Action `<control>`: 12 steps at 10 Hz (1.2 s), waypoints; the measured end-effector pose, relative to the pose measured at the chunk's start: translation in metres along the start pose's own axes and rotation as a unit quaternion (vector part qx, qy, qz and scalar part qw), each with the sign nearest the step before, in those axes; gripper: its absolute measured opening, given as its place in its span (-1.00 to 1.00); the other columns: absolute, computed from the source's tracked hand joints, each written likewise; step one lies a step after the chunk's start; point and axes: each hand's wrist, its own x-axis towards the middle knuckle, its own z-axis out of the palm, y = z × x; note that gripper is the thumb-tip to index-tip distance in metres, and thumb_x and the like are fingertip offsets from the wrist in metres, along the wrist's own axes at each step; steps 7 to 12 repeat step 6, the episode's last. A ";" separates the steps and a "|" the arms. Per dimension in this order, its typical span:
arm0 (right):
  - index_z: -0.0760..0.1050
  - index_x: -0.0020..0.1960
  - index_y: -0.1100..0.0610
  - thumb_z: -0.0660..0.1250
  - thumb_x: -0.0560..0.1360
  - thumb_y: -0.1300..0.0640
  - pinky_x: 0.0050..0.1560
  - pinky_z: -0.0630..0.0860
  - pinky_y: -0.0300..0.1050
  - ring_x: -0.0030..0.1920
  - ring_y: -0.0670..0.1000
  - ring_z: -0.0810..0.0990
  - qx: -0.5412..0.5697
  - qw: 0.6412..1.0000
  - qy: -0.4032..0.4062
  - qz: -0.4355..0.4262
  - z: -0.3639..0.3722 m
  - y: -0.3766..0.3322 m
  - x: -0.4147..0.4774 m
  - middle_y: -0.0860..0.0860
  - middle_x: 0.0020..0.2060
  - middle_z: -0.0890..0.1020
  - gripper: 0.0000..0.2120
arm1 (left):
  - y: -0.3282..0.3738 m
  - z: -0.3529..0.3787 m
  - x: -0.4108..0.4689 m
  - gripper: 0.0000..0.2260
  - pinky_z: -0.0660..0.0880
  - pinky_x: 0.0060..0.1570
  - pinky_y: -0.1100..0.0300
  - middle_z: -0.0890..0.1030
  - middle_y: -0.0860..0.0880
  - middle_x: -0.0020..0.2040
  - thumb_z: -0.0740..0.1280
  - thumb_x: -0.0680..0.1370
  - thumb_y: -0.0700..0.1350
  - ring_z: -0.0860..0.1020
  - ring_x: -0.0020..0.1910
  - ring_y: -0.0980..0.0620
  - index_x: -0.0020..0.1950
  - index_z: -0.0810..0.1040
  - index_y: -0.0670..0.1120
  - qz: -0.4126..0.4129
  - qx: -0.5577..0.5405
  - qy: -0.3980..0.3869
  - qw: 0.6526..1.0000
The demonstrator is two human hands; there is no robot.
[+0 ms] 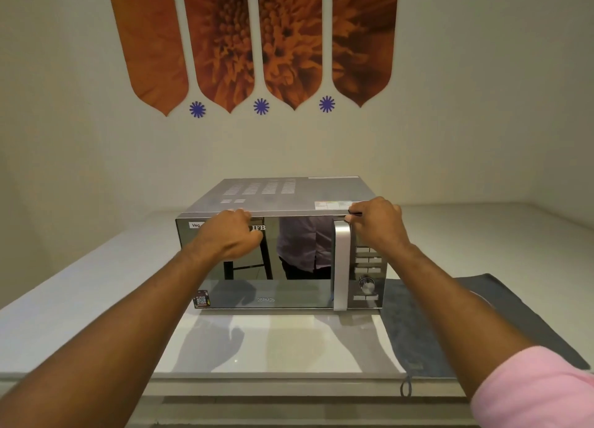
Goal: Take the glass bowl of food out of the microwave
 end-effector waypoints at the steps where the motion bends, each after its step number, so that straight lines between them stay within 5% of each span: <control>1: 0.69 0.06 -0.06 0.32 0.62 -0.09 0.14 0.41 0.04 0.11 0.08 0.61 -0.008 1.000 0.002 0.001 0.000 -0.002 -0.002 -0.04 -0.08 0.72 -0.80 | -0.002 0.001 -0.001 -0.27 0.54 0.25 -0.08 0.56 -0.23 0.45 0.09 0.44 0.17 0.56 0.31 -0.20 0.51 0.46 -0.18 0.008 -0.005 0.001 1.000; 2: 0.70 0.10 -0.05 0.31 0.62 -0.08 0.15 0.39 0.04 0.12 0.07 0.61 0.001 1.000 -0.001 0.004 -0.004 -0.005 -0.004 -0.04 -0.04 0.72 -0.78 | -0.003 0.004 -0.005 -0.24 0.49 0.35 -0.10 0.48 -0.23 0.52 0.09 0.46 0.22 0.49 0.42 -0.19 0.56 0.39 -0.18 0.021 -0.009 -0.003 1.000; 3: 0.69 0.07 -0.02 0.29 0.63 -0.07 0.13 0.38 0.04 0.09 0.07 0.60 -0.002 1.000 -0.004 0.005 -0.005 -0.009 -0.007 -0.03 -0.08 0.71 -0.77 | -0.010 0.014 -0.010 -0.01 0.39 0.48 -0.12 0.34 -0.22 0.60 -0.08 0.47 0.54 0.35 0.55 -0.19 0.63 0.25 -0.17 0.052 -0.009 -0.010 0.999; 4: 0.68 0.08 0.01 0.27 0.63 -0.07 0.15 0.42 0.05 0.07 0.08 0.61 -0.019 1.000 -0.019 0.002 -0.013 -0.015 -0.012 -0.01 -0.07 0.71 -0.75 | -0.019 0.027 -0.015 0.10 -0.12 0.68 -0.12 -0.10 -0.21 0.75 -0.32 0.40 0.58 -0.12 0.73 -0.18 0.72 -0.13 -0.16 0.080 0.072 -0.031 0.994; 5: 0.64 0.01 0.04 0.26 0.61 -0.12 0.09 0.41 0.04 0.02 0.09 0.63 -0.035 0.997 -0.066 -0.007 -0.021 -0.019 -0.010 -0.01 -0.13 0.65 -0.73 | -0.018 0.031 -0.013 0.00 -0.28 0.67 -0.11 -0.19 -0.22 0.73 -0.36 0.48 0.52 -0.24 0.71 -0.15 0.71 -0.22 -0.16 0.084 0.106 0.019 0.991; 6: 0.58 0.12 0.05 0.29 0.58 -0.16 0.11 0.37 0.05 0.06 0.09 0.61 -0.015 0.997 -0.079 -0.016 -0.037 -0.025 -0.006 0.03 0.03 0.67 -0.69 | 0.002 0.018 -0.006 -0.05 -0.24 0.69 -0.11 -0.21 -0.22 0.73 -0.31 0.54 0.48 -0.27 0.71 -0.14 0.70 -0.25 -0.19 0.100 0.093 0.094 0.986; 12: 0.58 0.12 0.05 0.29 0.58 -0.16 0.11 0.37 0.05 0.06 0.09 0.61 -0.015 0.997 -0.079 -0.016 -0.037 -0.025 -0.006 0.03 0.03 0.67 -0.69 | 0.002 0.018 -0.006 -0.05 -0.24 0.69 -0.11 -0.21 -0.22 0.73 -0.31 0.54 0.48 -0.27 0.71 -0.14 0.70 -0.25 -0.19 0.100 0.093 0.094 0.986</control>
